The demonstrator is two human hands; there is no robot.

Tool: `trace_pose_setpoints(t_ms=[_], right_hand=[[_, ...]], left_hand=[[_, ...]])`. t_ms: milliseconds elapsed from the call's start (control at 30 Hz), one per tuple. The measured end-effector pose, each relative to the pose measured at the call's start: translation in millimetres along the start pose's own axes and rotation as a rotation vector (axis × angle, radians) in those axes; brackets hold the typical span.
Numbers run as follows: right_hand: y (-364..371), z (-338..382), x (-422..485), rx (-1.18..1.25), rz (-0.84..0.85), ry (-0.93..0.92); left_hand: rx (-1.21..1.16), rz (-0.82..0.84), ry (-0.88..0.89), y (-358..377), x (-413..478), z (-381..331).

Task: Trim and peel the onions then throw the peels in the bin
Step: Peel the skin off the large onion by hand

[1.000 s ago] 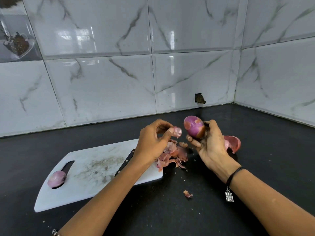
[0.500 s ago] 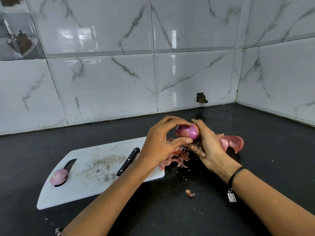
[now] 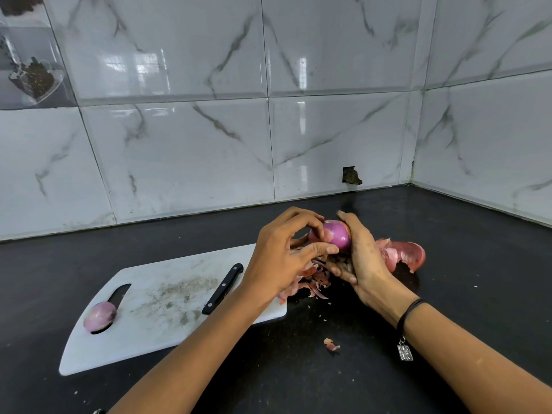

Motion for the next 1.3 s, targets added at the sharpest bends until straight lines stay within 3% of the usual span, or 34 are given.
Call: trace_pose_setpoints(t_ms=[400,700,1000,1300], right_hand=[[-1.0,2.4,-1.8,-0.032,-0.015,-0.019],[0.7,0.3,-1.8,-0.037,-0.004,0.001],[-0.9,1.3,-1.5,-0.025,-0.017,-0.009],[-2.5,2.1,-2.4,-0.017,-0.04,0.0]], left_hand=[[-0.042,0.043,-0.081,0.6,2.3,2.4],[0.055,0.094,-0.028,6.7,3.0,5.4],[-0.017,0.031,-0.132,3.6,0.5,6.0],[-0.037,0.056,-0.106,5.8,0.4,1.8]])
Point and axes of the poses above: each hand's wrist, its own x-axis towards the middle knuckle, its own y-axis out of the palm, z = x × y, the point moved 7 cm from there along x, towards the middle knuckle, and after that the axes turned 3 degrees about y, right-handed, at the moved point
